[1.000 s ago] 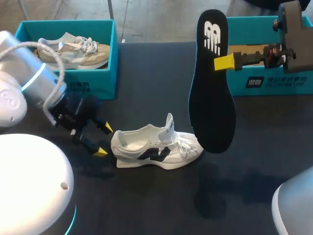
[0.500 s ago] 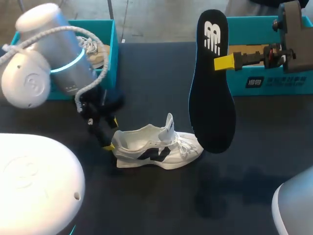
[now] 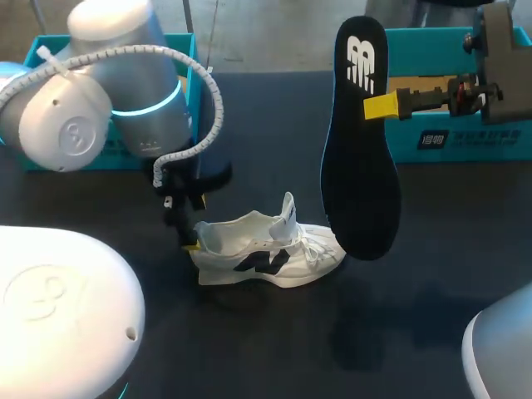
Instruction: Take the shoe out of the shoebox, open the shoe tongue, remove and reinsert the insole, then place the shoe into the shoebox
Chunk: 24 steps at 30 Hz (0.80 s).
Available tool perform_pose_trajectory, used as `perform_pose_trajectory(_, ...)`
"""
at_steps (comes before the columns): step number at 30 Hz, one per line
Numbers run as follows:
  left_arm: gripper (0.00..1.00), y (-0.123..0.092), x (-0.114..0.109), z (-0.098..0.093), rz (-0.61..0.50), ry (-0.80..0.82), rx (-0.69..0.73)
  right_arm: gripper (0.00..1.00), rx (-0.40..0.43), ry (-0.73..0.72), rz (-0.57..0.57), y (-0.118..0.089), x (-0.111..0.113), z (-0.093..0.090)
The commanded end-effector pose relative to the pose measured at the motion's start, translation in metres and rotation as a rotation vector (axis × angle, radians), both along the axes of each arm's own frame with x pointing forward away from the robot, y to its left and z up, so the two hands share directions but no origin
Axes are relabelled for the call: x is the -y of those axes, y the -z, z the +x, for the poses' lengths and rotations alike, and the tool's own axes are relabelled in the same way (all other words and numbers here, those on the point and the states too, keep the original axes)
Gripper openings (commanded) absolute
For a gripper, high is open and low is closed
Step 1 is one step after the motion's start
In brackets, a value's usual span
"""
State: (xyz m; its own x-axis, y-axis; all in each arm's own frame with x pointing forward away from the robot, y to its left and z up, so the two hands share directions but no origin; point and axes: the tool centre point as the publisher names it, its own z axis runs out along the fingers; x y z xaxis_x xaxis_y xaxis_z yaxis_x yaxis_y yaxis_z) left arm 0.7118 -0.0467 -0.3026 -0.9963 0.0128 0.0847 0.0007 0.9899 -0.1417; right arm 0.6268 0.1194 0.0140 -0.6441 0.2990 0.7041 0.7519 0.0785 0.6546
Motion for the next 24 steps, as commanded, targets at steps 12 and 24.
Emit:
perform_pose_trajectory(12,1.0,-0.0043,0.0104,0.0039,0.1,-0.001,0.051,0.0,-0.003,-0.003,-0.003,-0.0007,-0.003,0.0034)
perform_pose_trajectory(24,1.0,-0.0043,0.0104,0.0039,0.1,-0.001,0.051,0.0,-0.003,-0.003,-0.003,-0.0007,-0.003,0.0034)
